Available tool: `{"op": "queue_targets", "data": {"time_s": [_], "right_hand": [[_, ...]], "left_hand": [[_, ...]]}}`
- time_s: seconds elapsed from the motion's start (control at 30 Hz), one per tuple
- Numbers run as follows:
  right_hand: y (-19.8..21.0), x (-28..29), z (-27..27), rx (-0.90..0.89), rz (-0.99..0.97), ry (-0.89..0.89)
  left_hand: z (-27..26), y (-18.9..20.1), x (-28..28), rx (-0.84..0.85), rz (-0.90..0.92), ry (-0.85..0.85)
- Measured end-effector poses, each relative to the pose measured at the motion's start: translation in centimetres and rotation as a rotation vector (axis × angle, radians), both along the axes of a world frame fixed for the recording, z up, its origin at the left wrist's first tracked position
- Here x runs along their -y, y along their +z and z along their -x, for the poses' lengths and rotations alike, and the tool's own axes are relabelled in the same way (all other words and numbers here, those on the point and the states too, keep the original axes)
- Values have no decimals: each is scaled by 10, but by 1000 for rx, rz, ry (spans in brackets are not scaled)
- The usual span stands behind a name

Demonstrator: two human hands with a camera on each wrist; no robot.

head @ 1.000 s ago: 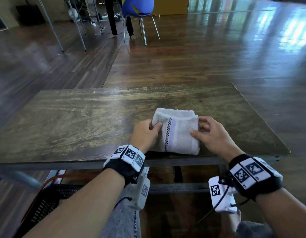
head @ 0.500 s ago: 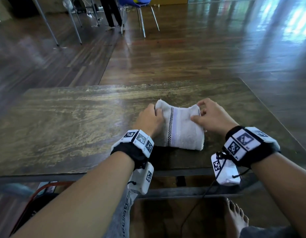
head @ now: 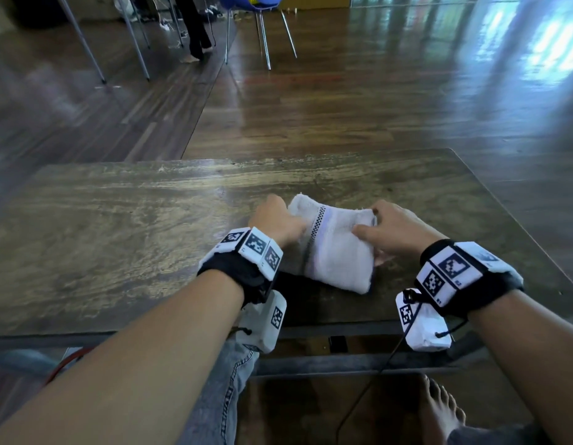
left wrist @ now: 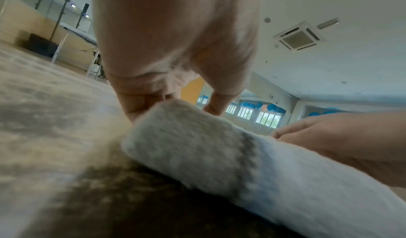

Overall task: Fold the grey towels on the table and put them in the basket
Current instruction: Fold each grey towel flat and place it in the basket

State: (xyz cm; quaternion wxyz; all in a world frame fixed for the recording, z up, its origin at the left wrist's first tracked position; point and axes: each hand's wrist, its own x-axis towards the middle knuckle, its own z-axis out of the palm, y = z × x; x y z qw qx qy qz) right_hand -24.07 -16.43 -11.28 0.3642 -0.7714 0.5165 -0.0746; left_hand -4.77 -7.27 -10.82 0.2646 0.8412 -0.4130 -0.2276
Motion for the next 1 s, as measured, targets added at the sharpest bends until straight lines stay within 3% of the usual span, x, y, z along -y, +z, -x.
{"op": "queue_targets", "data": {"time_s": [0.1,0.3,0.47,0.67,0.8,0.87,0.93,1.0], "right_hand": [[3,-16,2,23,-107,2],[-7,-44,14,176,43,-42],[-13,-45,22,223,20,-69],[-16,-42,22,245,30,-79],[-12,-43,20,239,10,-100],[-8,-44,19,251,-21,-137],[-5,-45,22,199,48,-138],[-4,-48,28,133,147,-69]], "left_hand": [[-4,3,-10,96,67,-7],[-5,11,-18,150,79,-103],[-1,7,-9,134,165,-155],[-2,-5,-2,234,159,-170],[2,0,-4,202,127,-170],[7,6,-9,288,131,-190],[18,12,-15,407,158,-246],[29,15,-23,383,127,-366]]}}
